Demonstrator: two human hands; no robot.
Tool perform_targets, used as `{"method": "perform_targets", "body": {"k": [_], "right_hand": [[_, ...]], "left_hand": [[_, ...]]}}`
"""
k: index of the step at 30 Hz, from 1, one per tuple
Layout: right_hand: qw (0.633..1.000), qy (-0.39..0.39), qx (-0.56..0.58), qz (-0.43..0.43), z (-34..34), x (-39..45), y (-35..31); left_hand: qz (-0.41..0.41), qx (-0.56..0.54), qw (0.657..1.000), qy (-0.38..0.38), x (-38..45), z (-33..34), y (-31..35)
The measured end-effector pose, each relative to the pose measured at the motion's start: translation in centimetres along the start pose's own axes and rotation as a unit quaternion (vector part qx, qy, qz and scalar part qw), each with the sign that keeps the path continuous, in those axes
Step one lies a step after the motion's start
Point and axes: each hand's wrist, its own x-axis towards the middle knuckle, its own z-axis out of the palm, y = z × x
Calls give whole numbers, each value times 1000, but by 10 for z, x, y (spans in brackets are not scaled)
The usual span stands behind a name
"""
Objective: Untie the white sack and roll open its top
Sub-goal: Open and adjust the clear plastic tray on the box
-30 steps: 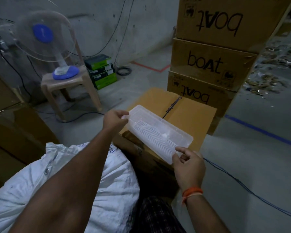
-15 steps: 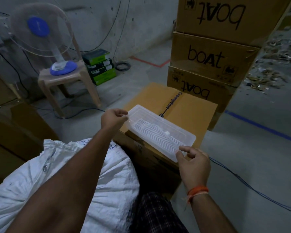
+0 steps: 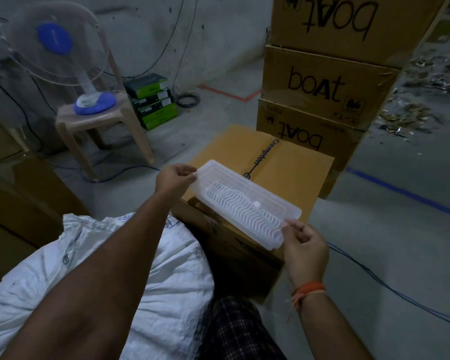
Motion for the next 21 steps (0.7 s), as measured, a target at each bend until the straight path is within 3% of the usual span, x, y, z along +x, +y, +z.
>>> {"method": "perform_targets", "body": {"k": [6, 14, 21], "right_hand": [[999, 28, 31, 13, 10, 45, -16], [999, 12, 30, 15, 22, 78, -17], [998, -44, 45, 22, 3, 48, -12]], "left_hand": [[-31, -53, 995, -76, 21, 7, 9], [-37, -106, 991, -69, 30, 15, 5], [-91, -199, 975, -28, 6, 3, -10]]}}
